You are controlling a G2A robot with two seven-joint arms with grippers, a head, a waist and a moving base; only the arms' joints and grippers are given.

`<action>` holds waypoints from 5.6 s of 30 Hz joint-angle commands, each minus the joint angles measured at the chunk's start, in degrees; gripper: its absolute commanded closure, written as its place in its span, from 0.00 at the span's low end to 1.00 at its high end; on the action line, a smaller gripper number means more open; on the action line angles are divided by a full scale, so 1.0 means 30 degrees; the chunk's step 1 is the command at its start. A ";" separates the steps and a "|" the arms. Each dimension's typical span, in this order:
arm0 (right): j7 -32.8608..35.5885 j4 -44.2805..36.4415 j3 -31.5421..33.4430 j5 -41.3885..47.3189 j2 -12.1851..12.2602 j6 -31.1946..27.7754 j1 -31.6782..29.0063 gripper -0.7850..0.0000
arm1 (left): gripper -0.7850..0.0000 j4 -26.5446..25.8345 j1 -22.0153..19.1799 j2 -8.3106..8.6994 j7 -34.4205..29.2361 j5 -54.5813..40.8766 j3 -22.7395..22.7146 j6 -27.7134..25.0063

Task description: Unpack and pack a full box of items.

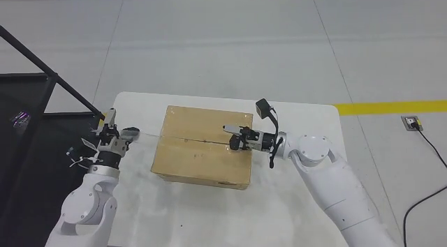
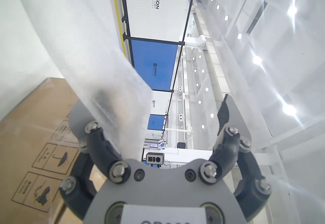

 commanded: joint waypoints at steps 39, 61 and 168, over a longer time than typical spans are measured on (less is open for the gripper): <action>0.0000 0.0000 0.0000 0.0000 0.0000 -0.0001 0.0000 0.00 | 0.00 -0.2972 0.0197 -0.0792 0.0947 0.6051 0.3298 -0.0866; -0.1630 -0.2684 0.1017 -0.0277 0.0381 -0.0191 -0.2026 0.00 | 0.00 -0.2004 -0.0870 -0.1333 0.1177 0.8763 0.5328 0.0018; 0.0702 -0.4900 0.2247 0.1492 0.1684 -0.3600 -0.3216 0.00 | 0.00 -0.5067 0.0287 -0.2277 -0.1642 0.8706 0.1429 -0.0820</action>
